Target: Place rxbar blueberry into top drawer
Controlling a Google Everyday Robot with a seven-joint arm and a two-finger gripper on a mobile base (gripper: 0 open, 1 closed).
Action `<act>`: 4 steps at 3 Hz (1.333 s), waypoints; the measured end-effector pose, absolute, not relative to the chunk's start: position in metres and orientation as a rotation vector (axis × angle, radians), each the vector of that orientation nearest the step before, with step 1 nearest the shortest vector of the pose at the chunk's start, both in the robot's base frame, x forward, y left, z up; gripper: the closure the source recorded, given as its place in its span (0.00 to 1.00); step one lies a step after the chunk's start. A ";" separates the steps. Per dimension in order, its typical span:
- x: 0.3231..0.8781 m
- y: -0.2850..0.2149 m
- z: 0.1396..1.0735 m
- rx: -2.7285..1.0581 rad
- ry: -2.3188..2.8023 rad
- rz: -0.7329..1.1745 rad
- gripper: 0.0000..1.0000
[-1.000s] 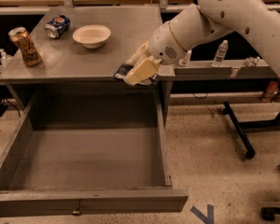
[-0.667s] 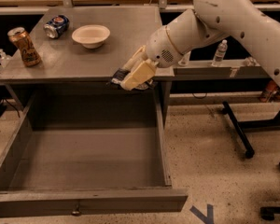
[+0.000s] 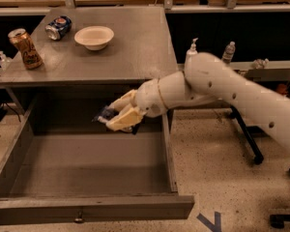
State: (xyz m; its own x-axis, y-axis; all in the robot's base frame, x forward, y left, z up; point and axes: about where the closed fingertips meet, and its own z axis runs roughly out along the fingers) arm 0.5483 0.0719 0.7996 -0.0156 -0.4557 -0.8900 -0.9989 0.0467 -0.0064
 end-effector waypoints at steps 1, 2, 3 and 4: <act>0.511 0.120 0.718 -1.556 1.581 0.984 0.83; 0.480 0.155 0.652 -1.627 1.647 0.992 0.59; 0.473 0.164 0.641 -1.634 1.667 0.994 0.37; 0.472 0.165 0.640 -1.638 1.665 0.997 0.13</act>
Offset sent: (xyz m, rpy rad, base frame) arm -0.1012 0.1183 -0.2223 -0.2225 0.1699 0.0778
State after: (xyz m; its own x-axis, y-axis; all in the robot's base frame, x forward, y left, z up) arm 0.4718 0.1653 0.6403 -0.0655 -0.5493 -0.8331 -0.9938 -0.0396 0.1042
